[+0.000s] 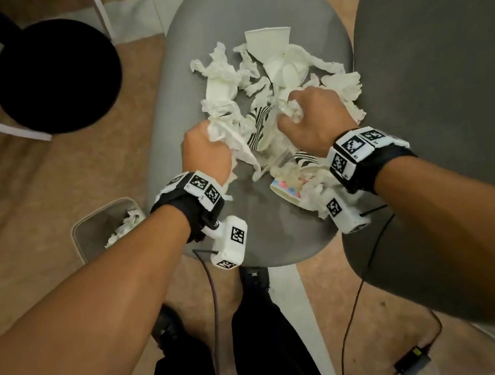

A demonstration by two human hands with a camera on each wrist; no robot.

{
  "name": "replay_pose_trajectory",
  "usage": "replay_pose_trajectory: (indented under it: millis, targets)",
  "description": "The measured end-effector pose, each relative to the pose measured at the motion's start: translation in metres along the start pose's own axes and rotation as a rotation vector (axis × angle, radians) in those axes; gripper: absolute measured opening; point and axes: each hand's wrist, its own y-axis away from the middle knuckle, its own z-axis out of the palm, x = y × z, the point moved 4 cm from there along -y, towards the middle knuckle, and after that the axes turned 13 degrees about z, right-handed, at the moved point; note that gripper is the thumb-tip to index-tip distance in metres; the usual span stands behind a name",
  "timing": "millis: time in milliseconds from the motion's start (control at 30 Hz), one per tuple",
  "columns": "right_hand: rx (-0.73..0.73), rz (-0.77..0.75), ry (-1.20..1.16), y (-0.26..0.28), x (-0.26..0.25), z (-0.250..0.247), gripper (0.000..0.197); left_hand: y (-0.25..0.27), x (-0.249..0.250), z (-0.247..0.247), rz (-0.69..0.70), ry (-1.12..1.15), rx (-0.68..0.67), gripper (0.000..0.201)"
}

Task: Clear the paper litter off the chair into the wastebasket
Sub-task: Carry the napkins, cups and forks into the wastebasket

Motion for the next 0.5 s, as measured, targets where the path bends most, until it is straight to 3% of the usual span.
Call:
replay_pose_trajectory:
  millis: [67, 167, 267, 333, 500]
  targets:
    - [-0.053, 0.006, -0.014, 0.006, -0.007, 0.009, 0.031, 0.004, -0.013, -0.015, -0.072, 0.018, 0.035, 0.018]
    - [-0.197, -0.009, -0.047, 0.019, -0.020, 0.026, 0.044, 0.015, -0.035, -0.034, -0.144, 0.053, 0.064, 0.017]
    - [-0.285, -0.030, -0.016, 0.024, -0.031, 0.047, 0.030, 0.025, -0.061, -0.046, -0.169, 0.045, 0.090, 0.040]
    - [-0.260, -0.055, 0.048, 0.026, -0.042, 0.056, 0.022, 0.028, -0.073, -0.050, -0.136, 0.019, 0.101, 0.047]
    - [-0.200, -0.046, 0.066, 0.038, -0.077, 0.074, 0.051, 0.032, -0.089, -0.066, -0.208, 0.056, 0.163, 0.027]
